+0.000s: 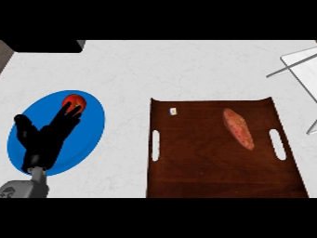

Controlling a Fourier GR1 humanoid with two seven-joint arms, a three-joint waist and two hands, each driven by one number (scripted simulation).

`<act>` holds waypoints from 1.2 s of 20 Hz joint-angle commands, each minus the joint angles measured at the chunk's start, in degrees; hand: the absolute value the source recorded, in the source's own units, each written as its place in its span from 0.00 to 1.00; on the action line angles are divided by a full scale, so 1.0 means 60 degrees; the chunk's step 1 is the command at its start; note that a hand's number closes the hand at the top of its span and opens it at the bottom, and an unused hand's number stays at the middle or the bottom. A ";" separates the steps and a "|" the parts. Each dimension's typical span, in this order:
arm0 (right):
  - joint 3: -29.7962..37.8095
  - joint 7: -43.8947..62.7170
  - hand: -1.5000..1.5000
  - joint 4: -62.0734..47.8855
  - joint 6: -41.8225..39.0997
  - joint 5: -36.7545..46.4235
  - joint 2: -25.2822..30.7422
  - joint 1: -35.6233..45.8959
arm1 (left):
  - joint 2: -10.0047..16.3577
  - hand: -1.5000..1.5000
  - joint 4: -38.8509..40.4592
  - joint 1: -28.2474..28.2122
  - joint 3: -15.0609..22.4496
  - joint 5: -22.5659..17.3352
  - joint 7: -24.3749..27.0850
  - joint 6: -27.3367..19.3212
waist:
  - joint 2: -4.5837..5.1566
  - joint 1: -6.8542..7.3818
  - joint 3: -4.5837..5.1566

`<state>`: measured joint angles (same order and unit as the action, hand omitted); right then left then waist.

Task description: Pick the cupcake from the tray and place it in the tiered shelf

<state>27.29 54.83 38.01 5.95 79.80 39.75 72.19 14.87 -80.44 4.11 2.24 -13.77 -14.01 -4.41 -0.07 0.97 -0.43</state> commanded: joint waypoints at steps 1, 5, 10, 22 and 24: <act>0.0212 -0.0746 1.00 -0.0308 0.0618 -0.0350 0.0428 -0.0297 | 0.0022 0.50 0.0346 -0.0122 -0.0085 -0.0052 -0.0516 0.0017 | 0.0065 -0.0019 0.0067; 0.0064 -0.0577 1.00 -0.0571 0.0860 -0.0362 0.0114 -0.0295 | 0.0180 0.50 0.0130 -0.0469 -0.0118 0.0013 -0.0394 0.0220 | 0.0066 0.0054 0.0069; -0.0241 -0.0507 1.00 -0.0603 -0.0026 -0.0291 0.0385 -0.0197 | 0.0226 0.50 0.0095 -0.0253 -0.0148 0.0109 -0.0650 0.0203 | 0.0031 -0.0037 0.0073; 0.1026 -0.0343 0.00 0.0894 0.3498 -0.1482 0.0060 -0.0517 | -0.0228 0.50 0.0174 -0.0330 -0.0080 0.0231 -0.0507 -0.0023 | 0.0014 -0.0092 0.0063; 0.1016 -0.0328 0.00 0.1091 0.3626 -0.1550 0.0016 -0.0306 | -0.0015 0.50 0.1201 -0.0140 -0.0442 0.0162 0.0067 0.0330 | 0.0049 -0.0152 0.0078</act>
<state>32.07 52.40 41.94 22.97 72.52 40.48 70.27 14.50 -79.71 4.17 0.49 -12.97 -14.02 -3.32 -0.26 0.51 -0.41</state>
